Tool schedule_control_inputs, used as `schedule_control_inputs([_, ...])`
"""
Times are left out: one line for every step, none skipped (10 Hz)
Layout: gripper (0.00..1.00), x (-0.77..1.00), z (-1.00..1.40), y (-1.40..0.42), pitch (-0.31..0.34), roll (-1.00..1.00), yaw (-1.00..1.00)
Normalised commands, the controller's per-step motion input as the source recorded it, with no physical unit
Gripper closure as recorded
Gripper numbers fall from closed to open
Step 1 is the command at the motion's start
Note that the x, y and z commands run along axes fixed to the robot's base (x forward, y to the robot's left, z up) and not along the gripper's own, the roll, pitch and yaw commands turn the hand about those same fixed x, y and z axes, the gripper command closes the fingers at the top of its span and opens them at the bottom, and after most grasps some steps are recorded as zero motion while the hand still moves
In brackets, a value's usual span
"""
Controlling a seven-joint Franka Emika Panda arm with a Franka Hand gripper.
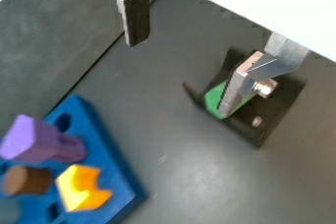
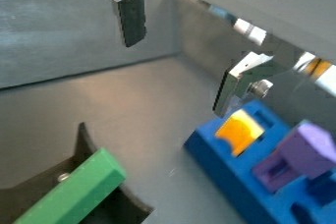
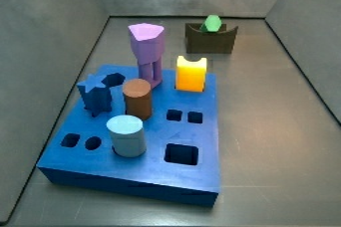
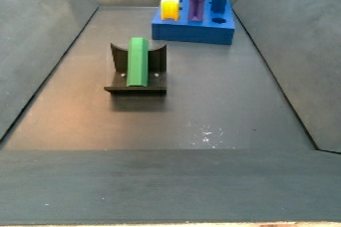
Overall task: Pick up the hexagon object. Move up. Place the hexagon object on the fixture. Regrasp the hexagon object. Move to above the board. Insert the hexagon object.
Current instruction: Regrasp the hexagon object.
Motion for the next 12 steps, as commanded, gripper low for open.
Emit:
schedule_control_inputs([0.00,-0.04,0.02,0.00,0.003,1.00,0.02])
schedule_control_inputs([0.00,-0.03,0.00,-0.03,-0.003,1.00,0.02])
schedule_control_inputs([0.00,-0.04,0.01,-0.03,-0.008,1.00,0.02])
schedule_control_inputs([0.00,-0.04,0.02,-0.02,-0.012,1.00,0.02])
schedule_control_inputs([0.00,-0.04,0.01,-0.02,-0.022,1.00,0.02])
schedule_control_inputs([0.00,-0.04,0.00,-0.02,-0.027,1.00,0.02])
schedule_control_inputs([0.00,-0.03,0.00,-0.02,-0.035,1.00,0.02])
schedule_control_inputs([0.00,-0.03,0.00,-0.01,-0.038,1.00,0.02])
schedule_control_inputs([0.00,-0.03,0.01,-0.02,-0.039,1.00,0.02])
schedule_control_inputs([0.00,-0.02,0.01,-0.01,-0.037,1.00,0.02])
schedule_control_inputs([0.00,-0.01,0.01,-0.02,-0.031,1.00,0.02])
schedule_control_inputs([0.00,0.00,0.00,-0.02,-0.028,1.00,0.02])
